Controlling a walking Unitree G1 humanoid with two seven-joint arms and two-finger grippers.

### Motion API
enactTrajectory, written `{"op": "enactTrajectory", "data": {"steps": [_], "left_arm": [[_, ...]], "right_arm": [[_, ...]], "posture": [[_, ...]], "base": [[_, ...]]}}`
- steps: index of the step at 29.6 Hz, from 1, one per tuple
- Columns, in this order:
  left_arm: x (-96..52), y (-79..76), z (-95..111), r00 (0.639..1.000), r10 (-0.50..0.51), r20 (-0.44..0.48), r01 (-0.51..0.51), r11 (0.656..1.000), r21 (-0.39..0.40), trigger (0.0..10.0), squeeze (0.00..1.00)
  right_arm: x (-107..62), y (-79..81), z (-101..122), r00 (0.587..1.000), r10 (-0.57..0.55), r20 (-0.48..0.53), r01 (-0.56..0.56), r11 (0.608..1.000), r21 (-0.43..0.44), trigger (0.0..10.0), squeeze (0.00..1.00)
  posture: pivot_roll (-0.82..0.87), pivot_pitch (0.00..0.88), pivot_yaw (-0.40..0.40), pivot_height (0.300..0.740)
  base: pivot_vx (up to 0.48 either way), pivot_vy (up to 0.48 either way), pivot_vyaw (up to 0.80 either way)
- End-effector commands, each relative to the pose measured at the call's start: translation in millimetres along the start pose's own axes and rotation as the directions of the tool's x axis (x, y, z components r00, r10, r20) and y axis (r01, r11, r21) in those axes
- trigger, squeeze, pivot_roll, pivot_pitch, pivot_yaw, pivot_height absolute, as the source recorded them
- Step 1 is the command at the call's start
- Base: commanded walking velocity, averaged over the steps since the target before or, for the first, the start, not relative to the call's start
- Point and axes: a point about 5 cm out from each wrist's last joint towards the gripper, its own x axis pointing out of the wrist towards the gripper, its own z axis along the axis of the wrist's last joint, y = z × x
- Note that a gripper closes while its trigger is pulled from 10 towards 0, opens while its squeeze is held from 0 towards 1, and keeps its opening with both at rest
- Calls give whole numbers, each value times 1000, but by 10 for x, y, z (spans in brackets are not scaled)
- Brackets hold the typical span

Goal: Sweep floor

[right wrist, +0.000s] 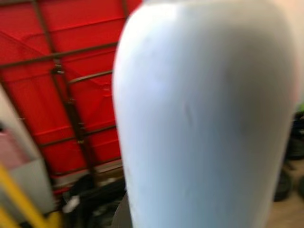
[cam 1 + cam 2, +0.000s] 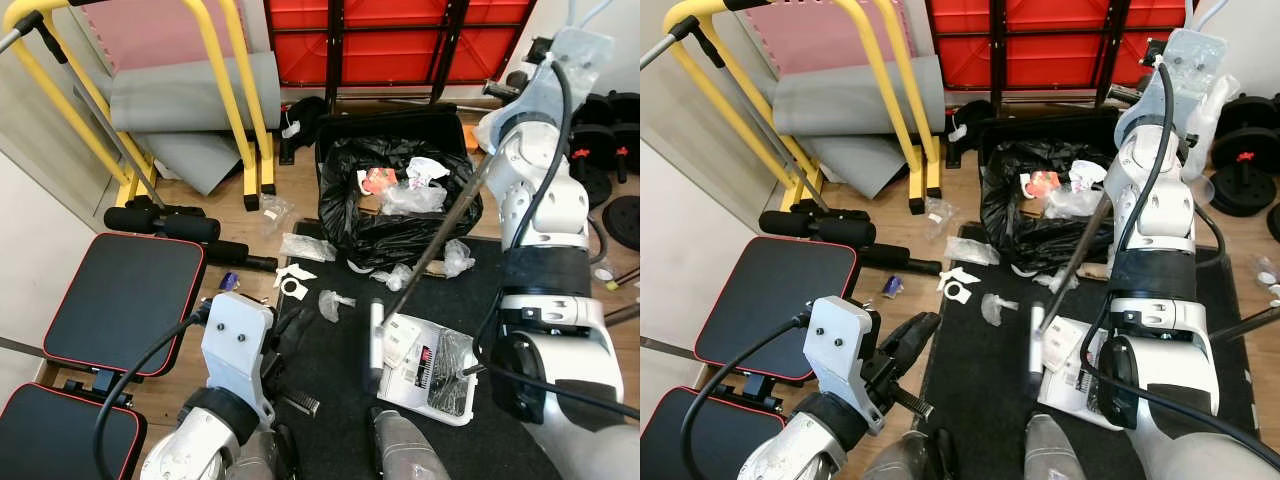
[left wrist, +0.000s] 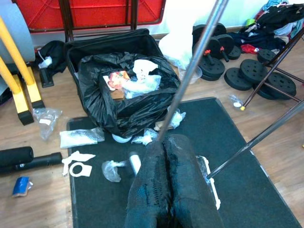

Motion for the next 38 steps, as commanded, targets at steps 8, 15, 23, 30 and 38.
{"op": "enactTrajectory", "data": {"steps": [8,15,23,30,38], "left_arm": [[46,228,8,990,143,17,-142,989,-47,10000,0],[124,431,86,968,242,71,-242,970,-8,10000,0],[156,503,115,960,264,90,-266,964,12,10000,0],[167,475,79,967,244,80,-249,966,70,10000,0],[152,435,44,970,233,68,-238,968,76,10000,0]], "right_arm": [[-392,580,128,856,495,149,-466,863,-193,10000,0],[-551,674,-5,816,563,131,-539,822,-184,10000,0],[-586,690,-75,815,567,123,-554,823,-121,10000,0],[-578,731,-191,824,559,91,-566,822,71,10000,0],[-617,757,-262,821,566,76,-571,815,92,10000,0]], "posture": [[-144,218,-7,740],[-147,180,-15,740],[-148,160,-9,740],[-142,156,-14,740],[-134,171,-14,740]], "base": [[0,0,-800],[0,0,-800],[0,0,-800],[0,0,-800],[0,0,-800]]}}
